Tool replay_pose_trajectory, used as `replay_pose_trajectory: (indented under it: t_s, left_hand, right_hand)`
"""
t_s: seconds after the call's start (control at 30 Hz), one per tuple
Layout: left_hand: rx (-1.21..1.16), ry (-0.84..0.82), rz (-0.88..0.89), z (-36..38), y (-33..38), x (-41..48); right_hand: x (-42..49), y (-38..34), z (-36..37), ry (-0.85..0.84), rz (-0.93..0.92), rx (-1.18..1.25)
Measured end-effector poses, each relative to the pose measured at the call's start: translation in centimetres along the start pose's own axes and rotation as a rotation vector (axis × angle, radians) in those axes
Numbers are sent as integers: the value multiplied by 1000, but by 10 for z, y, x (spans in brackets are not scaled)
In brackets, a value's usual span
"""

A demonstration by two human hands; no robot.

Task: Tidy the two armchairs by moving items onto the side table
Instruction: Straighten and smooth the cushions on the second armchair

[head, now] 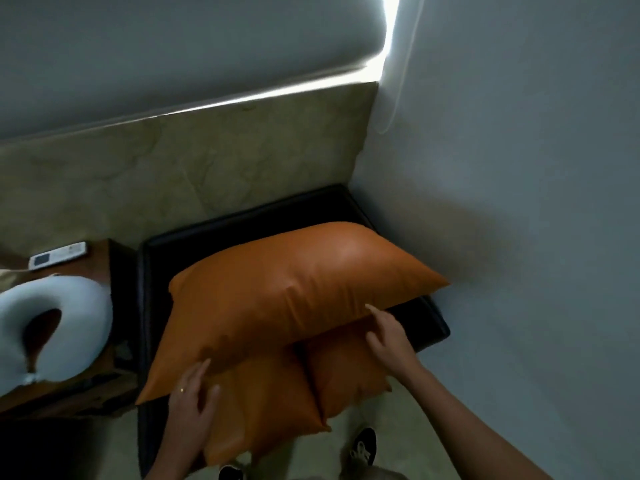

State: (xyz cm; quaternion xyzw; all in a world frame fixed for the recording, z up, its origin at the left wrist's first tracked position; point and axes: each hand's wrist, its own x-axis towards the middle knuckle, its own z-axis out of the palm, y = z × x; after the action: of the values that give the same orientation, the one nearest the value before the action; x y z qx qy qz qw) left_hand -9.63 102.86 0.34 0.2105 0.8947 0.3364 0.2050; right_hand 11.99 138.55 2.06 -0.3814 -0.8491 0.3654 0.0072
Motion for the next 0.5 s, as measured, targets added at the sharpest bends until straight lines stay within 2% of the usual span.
replay_pose_trajectory:
  t_s: [0.07,0.13,0.2,0.23,0.37,0.5]
  left_hand:
    - [121,173,71,-7,5,10]
    - [183,224,-17,-16,9,22]
    - [201,151,-168,-27,10,34]
    - [218,80,-186,-32,8,40]
    - [323,-168,-90,-45,3,66]
    - [323,-170,-135,-47,1,87]
  right_hand:
    - [31,11,-28,-12,-21,-142]
    - [60,21,-55,-16,-11,-281]
    - [87,23,-77,-42,3,-363]
    - [99,22,-85,-59,4,-371]
    - [133,15,-98,-143,-7,-398]
    - [150,8,-92,-181,62,-409]
